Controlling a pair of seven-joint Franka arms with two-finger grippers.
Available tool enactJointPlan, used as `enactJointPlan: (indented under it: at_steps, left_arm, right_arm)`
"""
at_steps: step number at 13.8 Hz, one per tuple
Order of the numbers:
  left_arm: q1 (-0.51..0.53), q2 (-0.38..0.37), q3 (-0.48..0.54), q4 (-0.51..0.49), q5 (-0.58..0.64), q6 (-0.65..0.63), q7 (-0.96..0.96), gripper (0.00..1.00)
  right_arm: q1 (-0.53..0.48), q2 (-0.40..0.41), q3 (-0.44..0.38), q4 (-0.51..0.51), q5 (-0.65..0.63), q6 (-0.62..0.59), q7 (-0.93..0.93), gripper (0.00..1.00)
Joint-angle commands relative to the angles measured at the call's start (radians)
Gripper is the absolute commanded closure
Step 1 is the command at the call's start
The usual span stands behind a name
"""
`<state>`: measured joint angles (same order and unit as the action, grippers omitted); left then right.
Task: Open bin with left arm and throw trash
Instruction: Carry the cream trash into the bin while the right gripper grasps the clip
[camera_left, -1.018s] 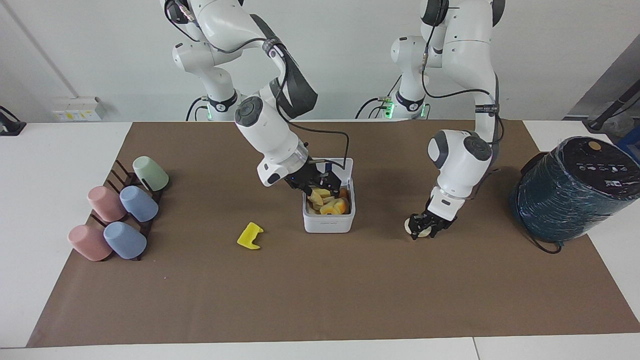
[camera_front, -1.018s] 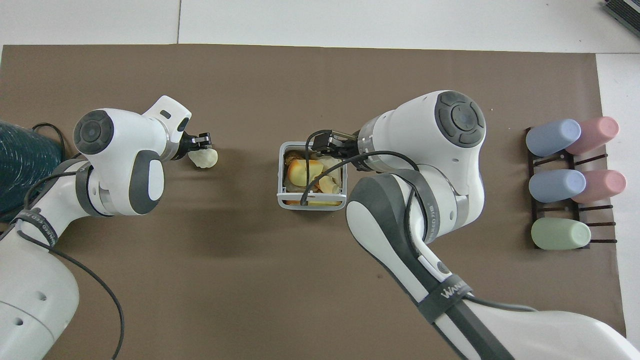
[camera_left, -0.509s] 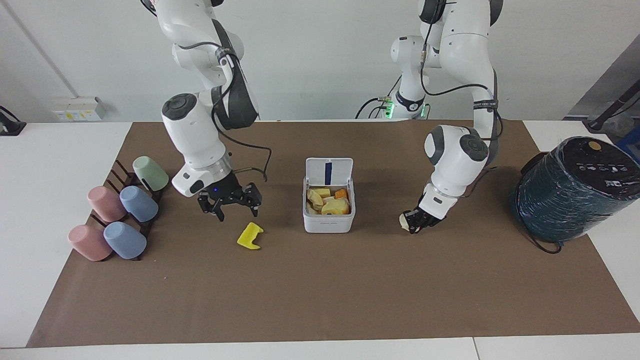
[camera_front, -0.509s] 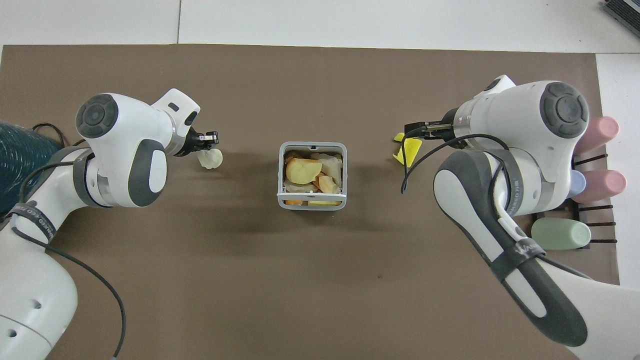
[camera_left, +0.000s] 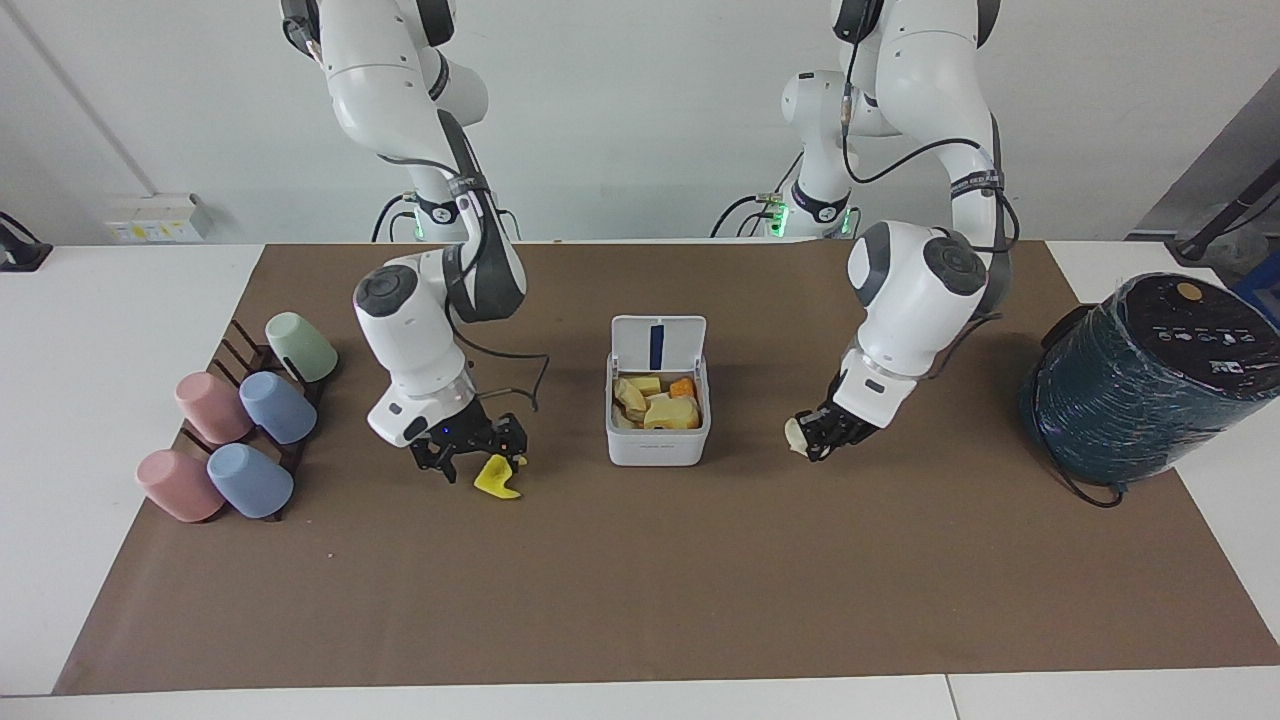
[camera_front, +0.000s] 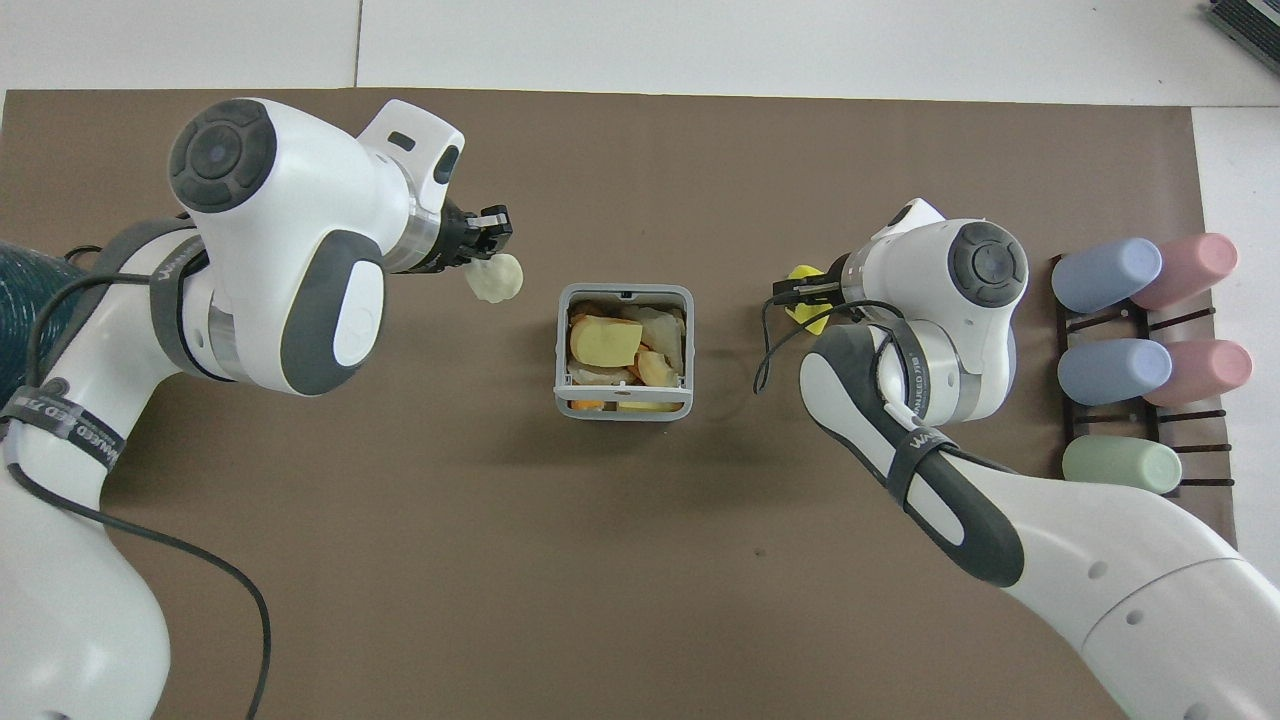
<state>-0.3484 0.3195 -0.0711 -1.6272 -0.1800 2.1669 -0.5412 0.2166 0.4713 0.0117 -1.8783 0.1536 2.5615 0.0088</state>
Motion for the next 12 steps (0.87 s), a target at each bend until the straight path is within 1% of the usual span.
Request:
enactJointPlan:
  at_steps: [1, 3, 4, 5, 6, 8, 9, 10, 12]
  left_arm:
    - [-0.088, -0.019, 0.014, 0.023, 0.013, -0.028, -0.115, 1.00]
    - [-0.144, -0.031, 0.014, 0.017, 0.013, -0.047, -0.138, 0.95]
    - [-0.156, -0.036, 0.014, 0.012, 0.013, -0.056, -0.141, 0.81]
    - [-0.159, -0.037, 0.014, 0.012, 0.013, -0.064, -0.141, 0.58]
    - [-0.165, -0.037, 0.014, 0.013, 0.013, -0.064, -0.141, 0.44]
    - [-0.167, -0.039, 0.016, 0.017, 0.013, -0.062, -0.141, 0.23]
    - [-0.167, -0.039, 0.017, 0.018, 0.014, -0.062, -0.141, 0.15]
    - [-0.166, -0.039, 0.020, 0.018, 0.014, -0.062, -0.140, 0.15]
    - [-0.144, -0.040, 0.028, 0.021, 0.016, -0.065, -0.134, 0.15]
  right_arm:
    - [-0.011, -0.007, 0.007, 0.011, -0.019, -0.021, -0.023, 1.00]
    - [-0.019, -0.022, 0.007, 0.039, -0.017, -0.091, -0.021, 1.00]
    - [-0.025, -0.039, 0.005, 0.053, -0.017, -0.128, -0.021, 1.00]
    - [-0.032, -0.055, 0.002, 0.070, -0.017, -0.170, -0.023, 1.00]
    - [-0.052, -0.074, 0.002, 0.088, -0.017, -0.213, -0.023, 1.00]
    - [-0.088, -0.114, 0.002, 0.135, -0.017, -0.314, -0.023, 1.00]
    - [-0.098, -0.144, 0.004, 0.143, -0.002, -0.355, -0.021, 1.00]
    - [-0.106, -0.173, 0.005, 0.143, 0.001, -0.384, -0.015, 1.00]
    - [-0.097, -0.217, 0.016, 0.143, 0.010, -0.447, 0.087, 1.00]
